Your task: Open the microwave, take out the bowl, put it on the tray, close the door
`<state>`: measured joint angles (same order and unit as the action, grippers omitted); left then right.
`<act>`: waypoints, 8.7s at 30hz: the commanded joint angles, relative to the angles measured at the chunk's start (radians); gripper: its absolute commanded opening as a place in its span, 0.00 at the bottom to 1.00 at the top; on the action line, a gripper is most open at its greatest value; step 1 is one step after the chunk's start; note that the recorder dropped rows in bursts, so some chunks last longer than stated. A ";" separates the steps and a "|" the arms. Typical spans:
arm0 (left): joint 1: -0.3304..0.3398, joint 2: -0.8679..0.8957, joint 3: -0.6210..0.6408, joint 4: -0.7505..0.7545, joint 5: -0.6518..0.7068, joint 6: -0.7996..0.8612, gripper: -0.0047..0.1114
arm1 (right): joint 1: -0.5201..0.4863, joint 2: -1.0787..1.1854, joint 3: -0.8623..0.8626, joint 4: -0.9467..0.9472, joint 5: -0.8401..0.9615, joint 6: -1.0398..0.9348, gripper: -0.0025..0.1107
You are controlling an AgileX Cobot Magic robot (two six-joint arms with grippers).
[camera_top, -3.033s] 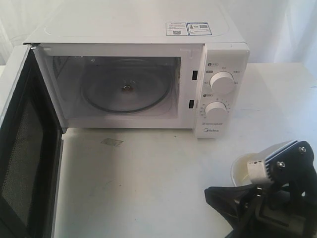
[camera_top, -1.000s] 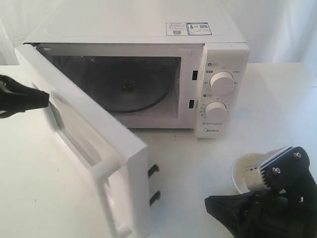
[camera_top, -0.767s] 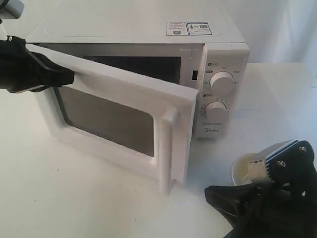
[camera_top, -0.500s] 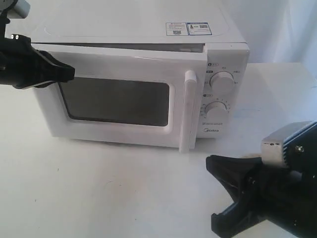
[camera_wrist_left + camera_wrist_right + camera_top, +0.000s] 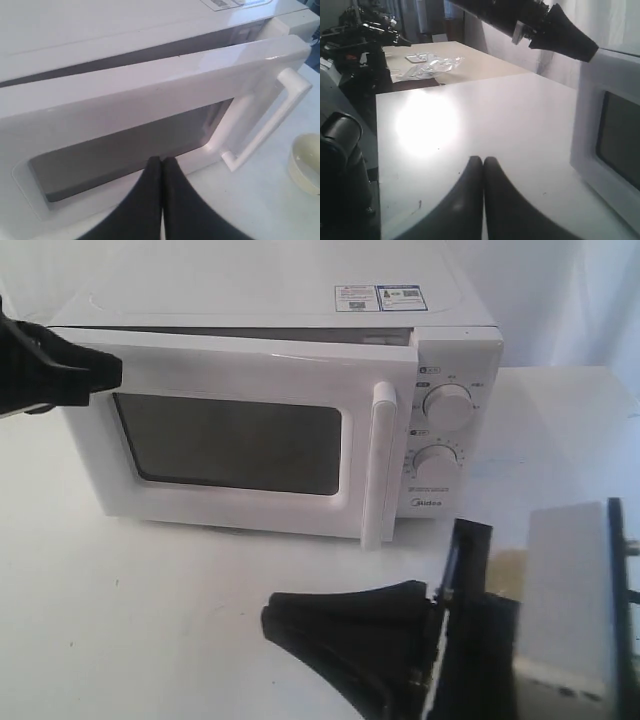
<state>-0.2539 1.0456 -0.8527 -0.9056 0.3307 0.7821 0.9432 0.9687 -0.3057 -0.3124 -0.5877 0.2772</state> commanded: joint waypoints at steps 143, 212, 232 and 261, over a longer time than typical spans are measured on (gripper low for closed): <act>0.259 -1.046 0.478 -0.069 0.026 -0.090 0.04 | -0.056 0.715 -0.334 1.153 -0.534 -0.745 0.02; 0.271 -1.046 0.853 1.028 -0.129 -1.010 0.04 | -0.058 0.546 -0.334 1.375 -0.411 -1.056 0.02; 0.271 -1.046 0.853 1.028 -0.129 -1.010 0.04 | -0.682 -0.417 -0.213 1.468 0.680 -1.217 0.02; 0.271 -1.046 0.853 1.030 -0.129 -1.010 0.04 | -0.826 -0.969 0.306 1.493 0.690 -1.211 0.02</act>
<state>0.0139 0.0039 -0.0037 0.1225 0.2059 -0.2242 0.1220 0.0061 -0.0048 1.1786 0.0682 -0.9324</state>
